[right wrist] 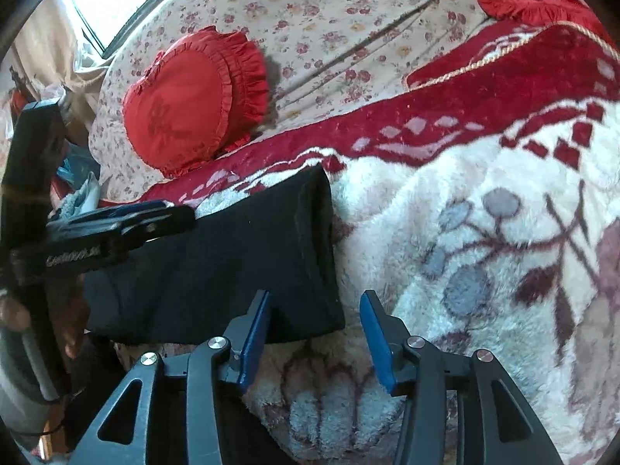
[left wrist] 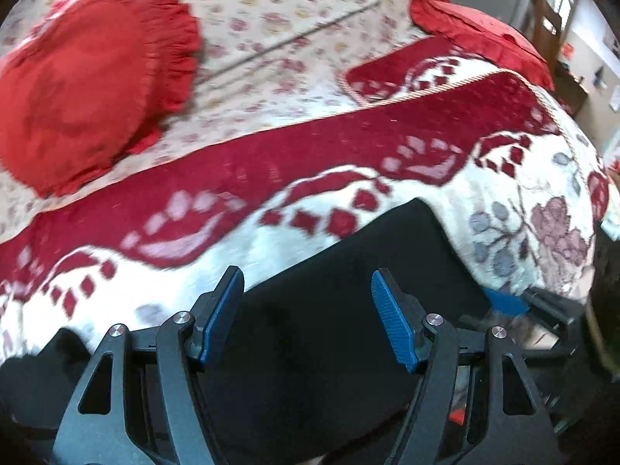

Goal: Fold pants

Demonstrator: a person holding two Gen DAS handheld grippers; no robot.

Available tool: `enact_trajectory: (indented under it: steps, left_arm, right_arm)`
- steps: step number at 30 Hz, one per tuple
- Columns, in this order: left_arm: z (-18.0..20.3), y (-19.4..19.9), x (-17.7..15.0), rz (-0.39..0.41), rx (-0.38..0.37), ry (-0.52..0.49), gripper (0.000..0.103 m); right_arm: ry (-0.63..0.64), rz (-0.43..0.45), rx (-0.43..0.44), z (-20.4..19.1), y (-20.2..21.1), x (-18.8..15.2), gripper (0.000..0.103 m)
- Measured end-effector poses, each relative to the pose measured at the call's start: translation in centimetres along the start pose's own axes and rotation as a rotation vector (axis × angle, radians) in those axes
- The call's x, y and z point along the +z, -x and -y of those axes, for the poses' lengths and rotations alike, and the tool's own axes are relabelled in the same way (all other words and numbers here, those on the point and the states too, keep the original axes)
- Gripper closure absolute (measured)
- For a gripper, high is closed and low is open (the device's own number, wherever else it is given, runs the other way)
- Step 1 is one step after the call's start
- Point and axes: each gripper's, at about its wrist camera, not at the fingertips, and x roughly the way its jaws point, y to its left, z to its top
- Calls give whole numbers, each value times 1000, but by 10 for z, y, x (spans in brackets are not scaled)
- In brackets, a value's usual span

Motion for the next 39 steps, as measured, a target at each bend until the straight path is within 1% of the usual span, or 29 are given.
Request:
enact_trajectory:
  steps: [4,6,8,12,16,18,19,20,21,22,23,24,26,29,32,35,38,39]
  left_arm:
    - [20,-25,17,-43,-51,-47,34]
    - [28,-38,23,-75,-76,-59,34]
    - [35,-47,27,-91,-94,-79,34]
    - [51,-62,33,-107,-98,-128,34]
    - [54,-74,36,-129,-111,-132,35]
    - [54,-77,35,-119,-106,-131,43]
    - [55,-76,34,-110,-101,-141,45]
    - [57,-75,33,-106,-99,-154,49]
    - [59,-73,32,-99,-92,-166,53]
    - [59,-70,32,-93,-90,-174,56]
    - [59,-68,32,-91,-92,-173,62]
    - [55,-64,34,-91,-105,-164,69]
    - [44,-50,37,-85,-147,-129,76]
    - [24,-16,42,-34,-185,-83,76]
    - [-7,29,42,30,-216,-17,76]
    - [-49,72,30,88,-199,41,75]
    - [-100,105,6,121,-133,122,75]
    - [-116,113,-4,125,-108,149,72]
  right_arm:
    - [-30,19,63,8,-4,-4,55]
    - [-29,31,79,9,-5,-5,55]
    - [-31,42,95,10,-5,-7,54]
    - [-51,68,133,20,-3,-13,54]
    - [-65,81,147,20,-6,-12,54]
    - [-74,87,150,18,-7,-12,53]
    - [-83,91,158,18,-8,-12,59]
    - [-84,93,165,17,-9,-11,63]
    - [-80,92,172,15,-11,-11,70]
    - [-86,89,191,15,-13,-10,83]
    - [-104,80,232,15,-15,-9,86]
    - [-114,84,238,13,-15,-8,87]
    - [-98,93,226,5,-10,-4,89]
    - [-75,129,256,-11,5,7,90]
    - [3,165,284,-45,26,23,90]
    - [103,171,325,-93,36,35,90]
    - [200,128,365,-145,24,39,90]
    - [234,108,377,-163,16,38,90]
